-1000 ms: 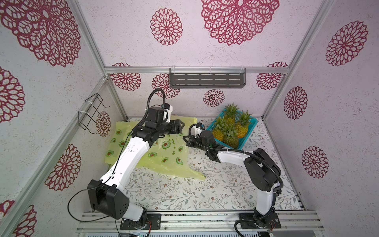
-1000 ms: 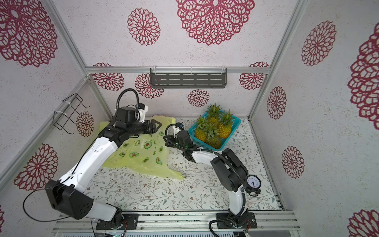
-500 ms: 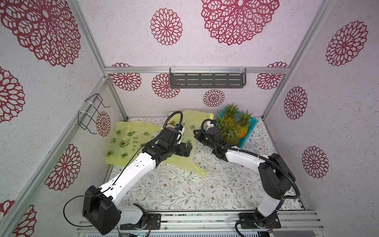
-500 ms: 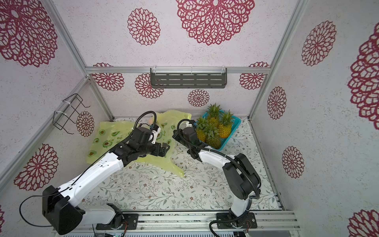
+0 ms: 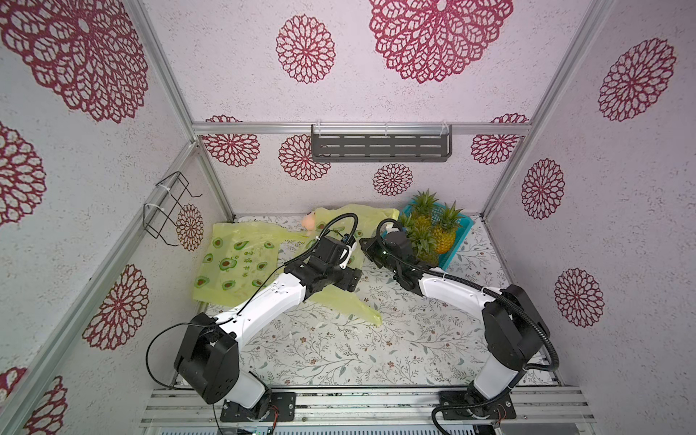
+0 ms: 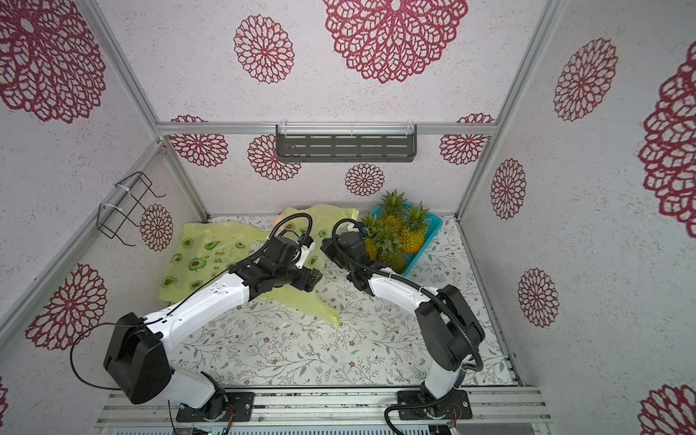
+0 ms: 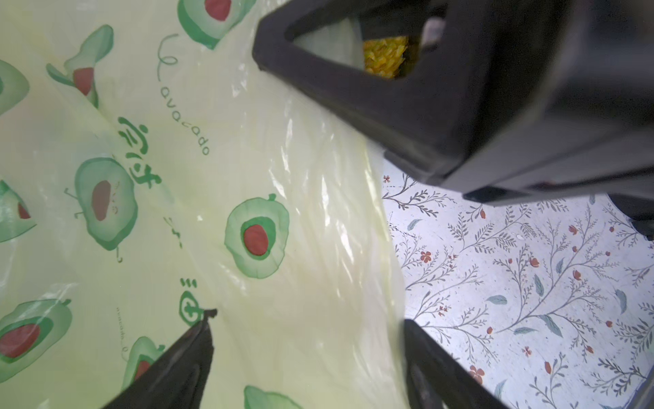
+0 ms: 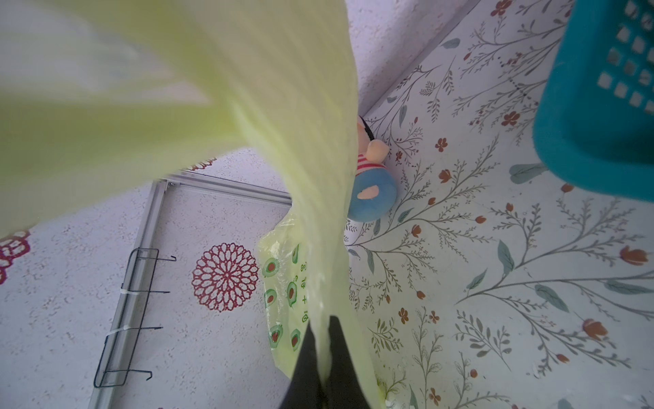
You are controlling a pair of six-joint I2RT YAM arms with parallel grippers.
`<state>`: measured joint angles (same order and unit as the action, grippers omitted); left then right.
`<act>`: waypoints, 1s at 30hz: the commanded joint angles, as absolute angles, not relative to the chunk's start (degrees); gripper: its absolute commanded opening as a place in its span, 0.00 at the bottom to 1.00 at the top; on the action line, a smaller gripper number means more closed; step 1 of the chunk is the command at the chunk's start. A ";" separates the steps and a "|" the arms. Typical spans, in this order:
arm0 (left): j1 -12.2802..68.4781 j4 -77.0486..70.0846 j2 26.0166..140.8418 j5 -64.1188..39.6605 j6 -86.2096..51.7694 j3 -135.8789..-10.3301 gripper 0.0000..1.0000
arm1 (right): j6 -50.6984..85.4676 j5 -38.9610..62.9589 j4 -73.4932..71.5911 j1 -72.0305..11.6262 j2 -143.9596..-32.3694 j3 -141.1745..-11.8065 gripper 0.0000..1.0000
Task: Place the pineapple into a plastic bag & tie a knot
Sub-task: Adjust the plastic bag at the center of the board.
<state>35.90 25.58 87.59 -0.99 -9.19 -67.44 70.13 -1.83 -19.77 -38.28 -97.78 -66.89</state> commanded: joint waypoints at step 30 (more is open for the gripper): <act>32.96 25.56 80.24 -1.73 -3.76 -62.09 0.00 | 47.82 16.96 -22.61 -29.91 -84.19 -51.67 0.71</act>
